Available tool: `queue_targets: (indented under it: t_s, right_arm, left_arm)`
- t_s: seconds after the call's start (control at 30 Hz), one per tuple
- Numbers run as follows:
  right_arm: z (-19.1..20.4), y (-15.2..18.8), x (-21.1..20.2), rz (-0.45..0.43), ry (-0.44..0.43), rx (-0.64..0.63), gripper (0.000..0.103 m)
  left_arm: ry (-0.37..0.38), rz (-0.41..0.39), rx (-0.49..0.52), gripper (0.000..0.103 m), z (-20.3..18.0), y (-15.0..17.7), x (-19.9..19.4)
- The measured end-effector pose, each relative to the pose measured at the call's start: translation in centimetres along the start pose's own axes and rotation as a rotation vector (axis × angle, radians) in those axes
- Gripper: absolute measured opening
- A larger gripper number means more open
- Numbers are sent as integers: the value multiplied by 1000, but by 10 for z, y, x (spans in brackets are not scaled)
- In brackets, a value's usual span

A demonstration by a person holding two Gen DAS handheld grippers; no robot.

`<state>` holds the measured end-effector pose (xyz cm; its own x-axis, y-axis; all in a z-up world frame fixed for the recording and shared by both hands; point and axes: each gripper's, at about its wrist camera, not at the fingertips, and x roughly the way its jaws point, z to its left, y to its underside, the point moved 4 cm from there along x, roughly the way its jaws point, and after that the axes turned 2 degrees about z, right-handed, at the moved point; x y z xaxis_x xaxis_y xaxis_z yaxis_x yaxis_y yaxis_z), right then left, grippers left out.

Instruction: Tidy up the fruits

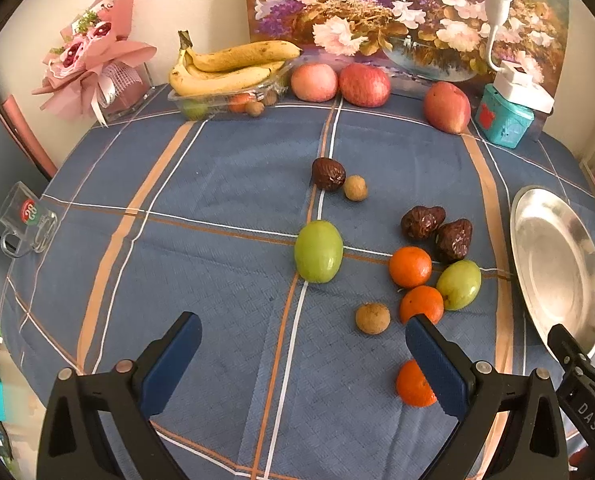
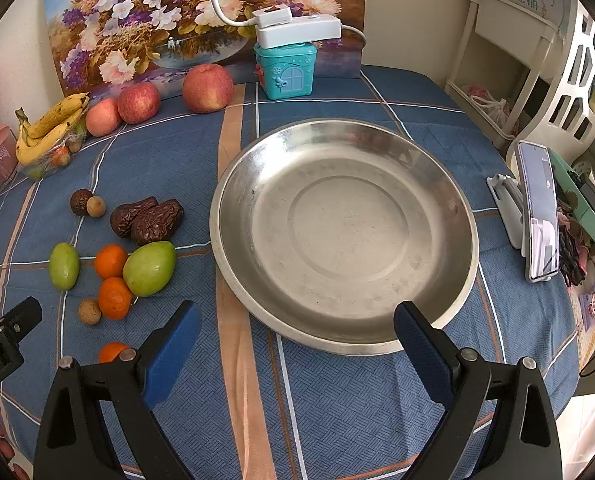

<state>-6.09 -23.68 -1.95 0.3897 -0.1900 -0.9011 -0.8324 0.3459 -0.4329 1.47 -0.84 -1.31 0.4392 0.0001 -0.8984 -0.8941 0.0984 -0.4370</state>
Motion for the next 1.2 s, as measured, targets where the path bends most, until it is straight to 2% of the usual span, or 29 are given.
queue_targets:
  t_s: [0.4, 0.63, 0.93, 1.13, 1.2]
  right_arm:
    - [0, 0, 0, 0, 1, 0, 97]
    - [1, 0, 0, 1, 2, 0, 97]
    - [4, 2, 1, 6, -4, -10, 97]
    - [17, 3, 1, 23, -53, -37, 97]
    - [24, 4, 1, 30, -95, -44, 97]
  left_arm:
    - [12, -56, -4, 103, -1, -3, -7]
    - [40, -39, -5, 103, -2, -2, -6]
    - [12, -14, -7, 103, 3, -1, -3]
    - [5, 3, -44, 103, 15, -3, 3]
    - [9, 16, -38, 103, 18, -3, 6]
